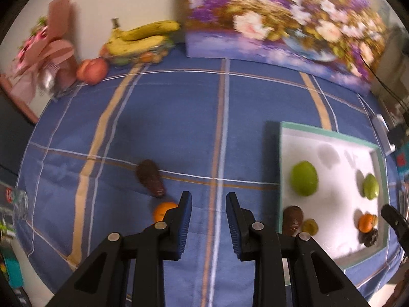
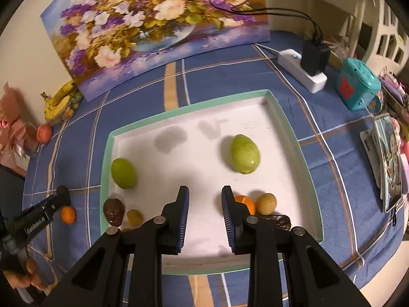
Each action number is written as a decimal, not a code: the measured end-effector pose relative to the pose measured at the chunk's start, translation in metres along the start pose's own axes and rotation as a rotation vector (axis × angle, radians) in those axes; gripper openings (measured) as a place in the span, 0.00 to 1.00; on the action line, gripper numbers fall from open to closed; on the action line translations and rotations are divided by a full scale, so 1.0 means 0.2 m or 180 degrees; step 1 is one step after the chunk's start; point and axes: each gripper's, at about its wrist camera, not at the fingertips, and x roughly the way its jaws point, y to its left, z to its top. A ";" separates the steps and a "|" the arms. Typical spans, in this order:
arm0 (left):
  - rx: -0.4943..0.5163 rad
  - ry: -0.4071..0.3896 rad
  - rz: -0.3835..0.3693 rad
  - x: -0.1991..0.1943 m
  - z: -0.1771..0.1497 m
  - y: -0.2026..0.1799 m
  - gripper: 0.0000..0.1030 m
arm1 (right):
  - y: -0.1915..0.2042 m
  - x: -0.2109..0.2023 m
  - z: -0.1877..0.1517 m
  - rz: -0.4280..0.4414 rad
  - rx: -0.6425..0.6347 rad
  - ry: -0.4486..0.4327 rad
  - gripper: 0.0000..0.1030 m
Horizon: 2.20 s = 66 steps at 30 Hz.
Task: Organize fruits
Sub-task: 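Move both open tools away from the tray toward the loose date and orange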
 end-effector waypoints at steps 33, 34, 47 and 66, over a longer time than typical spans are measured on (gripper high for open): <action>-0.0073 0.0027 0.0159 0.01 -0.01 0.14 0.76 | 0.22 -0.01 -0.02 0.0054 -0.0371 0.0013 0.39; -0.0065 0.0046 0.0195 0.02 -0.02 0.14 0.81 | 0.22 -0.01 -0.03 0.0035 -0.0378 0.0015 0.54; -0.0031 0.0087 0.0430 0.06 -0.03 0.16 1.00 | 0.24 0.04 -0.05 -0.0129 -0.0508 -0.0014 0.94; -0.0050 -0.0261 0.0470 -0.03 0.01 0.26 1.00 | 0.44 0.03 -0.08 0.0081 -0.0870 -0.0457 0.94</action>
